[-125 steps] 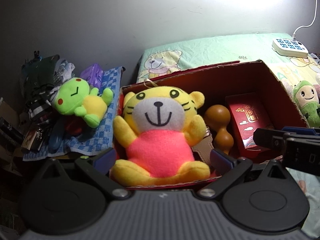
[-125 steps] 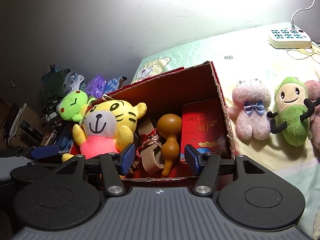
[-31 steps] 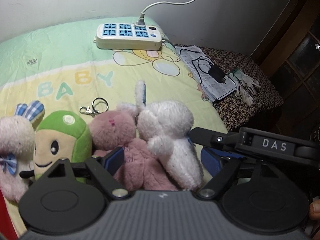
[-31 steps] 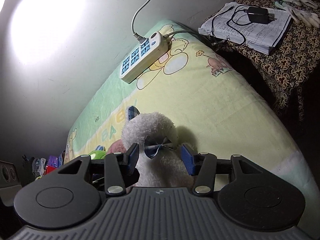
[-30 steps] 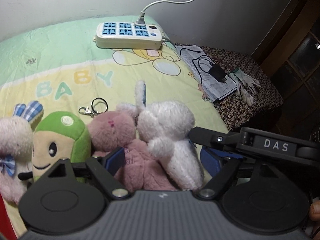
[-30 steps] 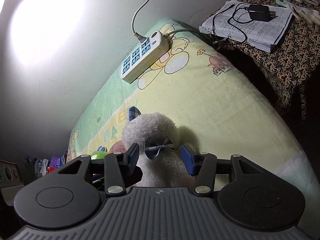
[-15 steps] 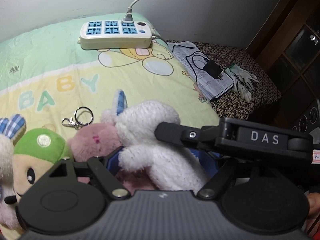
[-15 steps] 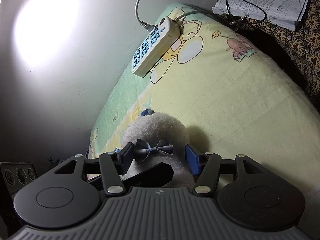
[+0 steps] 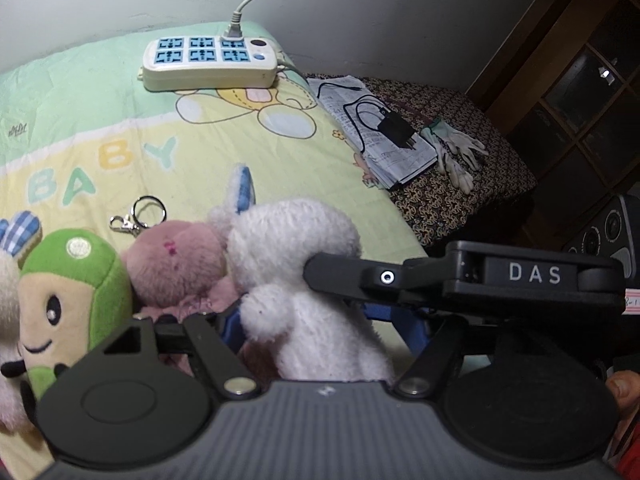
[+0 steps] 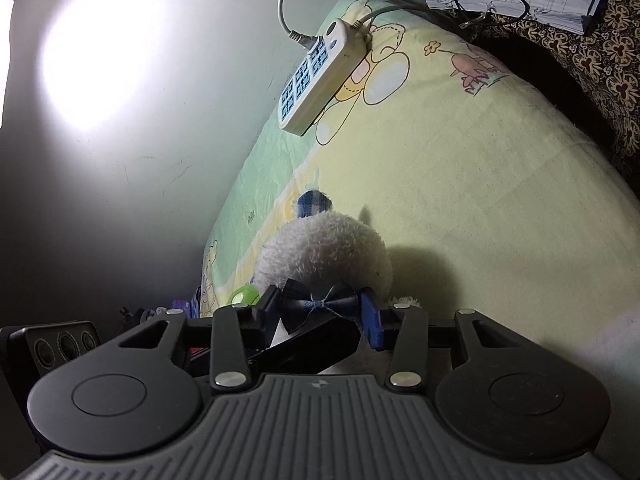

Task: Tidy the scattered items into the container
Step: 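Grasp the white bunny plush with blue bow using the right gripper, then lift the bunny plush and carry it into the red box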

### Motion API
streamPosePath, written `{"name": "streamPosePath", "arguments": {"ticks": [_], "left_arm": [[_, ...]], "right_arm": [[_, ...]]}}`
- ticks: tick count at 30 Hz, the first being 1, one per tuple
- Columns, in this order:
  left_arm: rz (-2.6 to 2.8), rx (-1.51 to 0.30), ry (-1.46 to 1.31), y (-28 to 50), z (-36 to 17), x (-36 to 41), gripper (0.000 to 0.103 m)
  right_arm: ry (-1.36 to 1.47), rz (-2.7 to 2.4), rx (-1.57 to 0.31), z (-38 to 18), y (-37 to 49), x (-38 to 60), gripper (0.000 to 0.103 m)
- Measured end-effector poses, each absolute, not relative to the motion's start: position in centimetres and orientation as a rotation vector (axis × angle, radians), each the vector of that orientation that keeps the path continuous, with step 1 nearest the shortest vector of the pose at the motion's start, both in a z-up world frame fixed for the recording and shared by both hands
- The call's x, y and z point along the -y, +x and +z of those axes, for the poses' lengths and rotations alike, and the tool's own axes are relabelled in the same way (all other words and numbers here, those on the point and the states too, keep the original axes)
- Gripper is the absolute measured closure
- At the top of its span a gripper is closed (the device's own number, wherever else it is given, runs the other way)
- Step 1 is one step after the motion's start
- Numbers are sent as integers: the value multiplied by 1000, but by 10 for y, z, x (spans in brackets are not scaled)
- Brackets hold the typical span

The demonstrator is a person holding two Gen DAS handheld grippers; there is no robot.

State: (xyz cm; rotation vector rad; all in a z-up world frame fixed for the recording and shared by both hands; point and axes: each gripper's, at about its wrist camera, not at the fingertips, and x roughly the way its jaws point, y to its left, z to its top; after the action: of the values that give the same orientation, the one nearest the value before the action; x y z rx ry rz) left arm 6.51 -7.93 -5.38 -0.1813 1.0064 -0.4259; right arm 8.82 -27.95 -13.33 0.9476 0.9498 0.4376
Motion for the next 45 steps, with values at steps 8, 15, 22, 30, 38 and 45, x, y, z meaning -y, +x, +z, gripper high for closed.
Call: {"name": "streamPosePath", "arguments": {"ticks": [8, 15, 22, 30, 38, 45], "left_arm": [[-440, -993, -160, 26, -40, 76, 29], [-413, -1003, -153, -13, -32, 62, 29], [-363, -1009, -155, -46, -34, 41, 29], [-337, -993, -189, -85, -31, 4, 29], [-388, -977, -155, -120, -21, -41, 29], [-424, -976, -117, -152, -17, -89, 29]], "right_arm": [[923, 451, -965, -119, 54, 269, 58], [858, 492, -990, -109, 28, 247, 58], [768, 542, -1025, -107, 9, 215, 58], [699, 577, -1043, -100, -13, 177, 58], [672, 568, -1047, -89, -41, 129, 59], [662, 567, -1059, -85, -68, 76, 59]]}}
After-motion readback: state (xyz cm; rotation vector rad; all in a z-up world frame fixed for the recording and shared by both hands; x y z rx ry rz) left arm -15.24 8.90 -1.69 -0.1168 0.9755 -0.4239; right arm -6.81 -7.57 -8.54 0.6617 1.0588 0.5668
